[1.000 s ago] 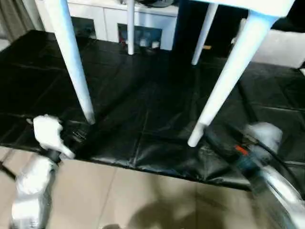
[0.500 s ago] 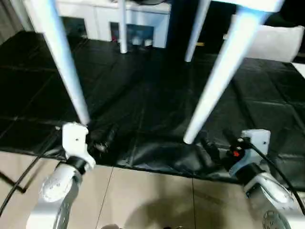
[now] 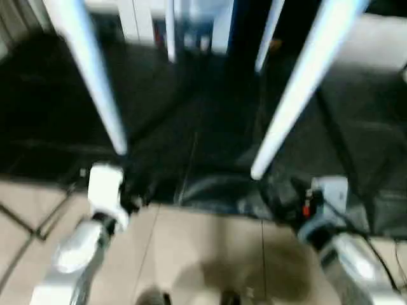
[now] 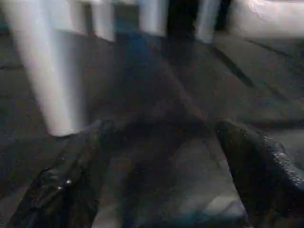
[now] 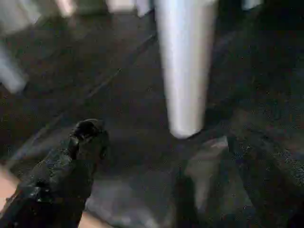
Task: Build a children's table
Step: Flip table
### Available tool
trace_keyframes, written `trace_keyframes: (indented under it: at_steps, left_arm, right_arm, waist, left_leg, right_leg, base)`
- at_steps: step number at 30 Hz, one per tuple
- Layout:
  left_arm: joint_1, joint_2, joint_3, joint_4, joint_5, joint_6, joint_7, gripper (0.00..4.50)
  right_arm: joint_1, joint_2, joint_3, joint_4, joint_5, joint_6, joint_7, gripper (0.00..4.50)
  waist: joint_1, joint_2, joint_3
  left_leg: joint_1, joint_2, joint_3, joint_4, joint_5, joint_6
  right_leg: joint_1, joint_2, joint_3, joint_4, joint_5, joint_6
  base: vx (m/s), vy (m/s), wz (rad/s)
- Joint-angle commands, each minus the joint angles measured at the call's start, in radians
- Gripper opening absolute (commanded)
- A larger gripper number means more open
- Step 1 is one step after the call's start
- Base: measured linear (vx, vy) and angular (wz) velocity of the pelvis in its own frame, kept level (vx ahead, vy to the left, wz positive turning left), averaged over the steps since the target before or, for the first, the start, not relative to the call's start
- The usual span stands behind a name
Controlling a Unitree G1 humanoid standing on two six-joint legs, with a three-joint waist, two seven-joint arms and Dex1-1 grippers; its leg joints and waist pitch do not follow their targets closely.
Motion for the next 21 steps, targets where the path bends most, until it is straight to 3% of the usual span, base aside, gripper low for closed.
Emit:
trace_keyframes:
  at_steps: [1, 2, 3, 4, 5, 6, 7, 8, 9, 11, 13, 15, 17, 18, 20, 21]
  left_arm:
    - [0.044, -0.003, -0.014, 0.009, 0.007, 0.029, -0.006, 3.85]
    - [0.044, -0.003, -0.014, 0.009, 0.007, 0.029, -0.006, 3.85]
    - [0.044, -0.001, -0.02, 0.011, 0.005, 0.032, -0.012, 3.85]
    - [0.044, -0.001, -0.021, 0.012, 0.005, 0.033, -0.013, 3.85]
    - [0.045, -0.001, -0.025, 0.021, 0.006, 0.029, -0.019, 3.85]
    - [0.044, 0.0, -0.026, 0.027, 0.008, 0.027, -0.021, 3.85]
    - [0.045, 0.002, -0.031, 0.038, 0.01, 0.022, -0.026, 3.85]
    - [0.048, 0.0, -0.032, 0.039, -0.007, 0.019, -0.039, 3.85]
    - [0.053, -0.004, -0.029, 0.034, -0.028, 0.015, -0.06, 3.85]
    - [0.061, -0.01, -0.025, 0.028, -0.051, 0.013, -0.083, 4.19]
    - [0.088, 0.007, -0.035, 0.024, -0.102, -0.007, -0.174, 4.19]
    - [0.1, 0.03, -0.048, 0.041, -0.107, -0.023, -0.227, 4.38]
    - [0.108, 0.052, -0.058, 0.058, -0.121, -0.034, -0.287, 4.38]
    - [0.111, 0.063, -0.062, 0.061, -0.131, -0.025, -0.311, 4.38]
    - [0.118, 0.094, -0.078, 0.064, -0.134, -0.006, -0.358, 4.38]
    - [0.116, 0.121, -0.095, 0.069, -0.139, 0.018, -0.403, 4.38]
  right_arm:
    - [-0.002, 0.006, -0.001, 0.012, -0.003, -0.015, -0.002, 4.5]
    - [-0.002, 0.006, -0.001, 0.012, -0.003, -0.015, -0.002, 4.5]
    - [0.003, 0.011, 0.005, 0.014, -0.015, -0.03, -0.01, 4.5]
    - [0.003, 0.011, 0.006, 0.015, -0.018, -0.032, -0.012, 4.5]
    - [0.007, 0.013, 0.015, 0.018, -0.024, -0.04, -0.013, 4.5]
    - [0.008, 0.014, 0.018, 0.019, -0.025, -0.043, -0.012, 4.5]
    - [0.012, 0.012, 0.029, 0.019, -0.03, -0.052, -0.004, 4.5]
    - [0.017, 0.011, 0.033, 0.014, -0.017, -0.052, 0.012, 4.5]
    - [0.023, 0.011, 0.032, 0.006, 0.012, -0.045, 0.036, 4.5]
    - [0.029, 0.008, 0.03, -0.003, 0.041, -0.042, 0.062, 4.5]
    - [0.048, -0.039, 0.051, -0.019, 0.085, -0.064, 0.183, 4.5]
    - [0.052, -0.074, 0.064, -0.019, 0.124, -0.055, 0.271, 4.5]
    - [0.046, -0.12, 0.085, -0.005, 0.136, -0.053, 0.35, 4.5]
    - [0.046, -0.139, 0.093, -0.001, 0.155, -0.042, 0.389, 4.5]
    - [0.041, -0.189, 0.116, 0.034, 0.147, -0.048, 0.471, 4.5]
    - [0.035, -0.23, 0.134, 0.056, 0.148, -0.041, 0.535, 4.5]
  waist:
    - [0.005, 0.021, -0.001]
    - [0.023, 0.025, 0.015]
    - [0.043, 0.03, 0.016]
    - [0.052, 0.04, -0.004]
    - [0.041, 0.061, -0.026]
    - [0.027, 0.074, -0.042]
    - [0.013, 0.077, -0.053]
    - [0.006, 0.075, -0.058]
    - [-0.002, 0.071, -0.058]
    - [-0.018, 0.069, -0.064]
    - [-0.038, 0.073, -0.062]
    - [-0.055, 0.072, -0.056]
    - [-0.064, 0.074, -0.049]
    - [-0.064, 0.081, -0.049]
    - [-0.066, 0.077, -0.045]
    - [-0.067, 0.076, -0.031]
  left_leg:
    - [0.055, -0.037, -0.133, 0.098, -0.092, 0.007]
    - [0.006, -0.049, -0.15, 0.093, -0.015, 0.035]
    - [-0.001, -0.043, -0.177, 0.046, 0.024, 0.012]
    - [0.03, -0.026, -0.173, 0.003, 0.02, -0.002]
    - [0.082, 0.016, -0.16, -0.057, -0.05, -0.015]
    - [0.079, 0.033, -0.168, -0.089, -0.075, 0.016]
    - [0.069, 0.04, -0.17, -0.099, -0.035, 0.058]
    - [0.063, 0.039, -0.171, -0.1, 0.012, 0.08]
    - [0.052, 0.03, -0.167, -0.095, 0.092, 0.121]
    - [0.046, 0.026, -0.164, -0.089, 0.116, 0.149]
    - [0.037, 0.024, -0.164, -0.099, 0.045, 0.131]
    - [0.038, 0.027, -0.166, -0.107, -0.027, 0.12]
    - [0.042, 0.03, -0.165, -0.115, -0.102, 0.109]
    - [0.046, 0.032, -0.164, -0.12, -0.14, 0.096]
    - [0.046, 0.034, -0.163, -0.129, -0.17, 0.094]
    - [0.048, 0.029, -0.156, -0.14, -0.235, 0.073]
  right_leg:
    - [-0.066, -0.16, 0.17, -0.333, -0.909, 0.018]
    - [-0.016, -0.141, 0.192, -0.334, -0.847, -0.006]
    - [0.023, -0.119, 0.164, -0.295, -0.615, -0.039]
    - [0.02, -0.091, 0.144, -0.27, -0.453, -0.054]
    - [-0.007, -0.042, 0.098, -0.228, -0.136, -0.111]
    - [0.011, -0.034, 0.076, -0.203, 0.088, -0.143]
    - [0.024, -0.042, 0.066, -0.2, 0.259, -0.149]
    - [0.034, -0.044, 0.059, -0.199, 0.34, -0.145]
    - [0.042, -0.046, 0.057, -0.198, 0.476, -0.123]
    - [0.047, -0.055, 0.056, -0.197, 0.572, -0.112]
    - [0.058, -0.062, 0.052, -0.207, 0.582, -0.101]
    - [0.059, -0.062, 0.052, -0.215, 0.559, -0.09]
    - [0.055, -0.066, 0.054, -0.227, 0.49, -0.091]
    - [0.052, -0.069, 0.056, -0.233, 0.433, -0.105]
    - [0.054, -0.071, 0.057, -0.24, 0.361, -0.135]
    - [0.051, -0.075, 0.061, -0.257, 0.207, -0.154]
  base:
    - [0.024, -0.153, 0.07]
    - [0.103, -0.07, 0.06]
    - [0.103, -0.07, 0.06]
    - [-0.021, 0.012, 0.22]
    - [-0.085, 0.005, 0.27]
    - [-0.078, 0.032, 0.24]
    - [0.0, 0.0, 0.0]
    - [0.024, 0.056, -0.07]
    - [0.0, 0.0, 0.0]
    - [0.018, 0.027, -0.03]
    - [0.0, 0.0, 0.0]
    - [0.0, 0.0, 0.0]
    - [0.0, 0.0, 0.0]
    - [0.0, 0.0, 0.0]
    - [0.0, 0.0, 0.0]
    - [0.0, 0.0, 0.0]
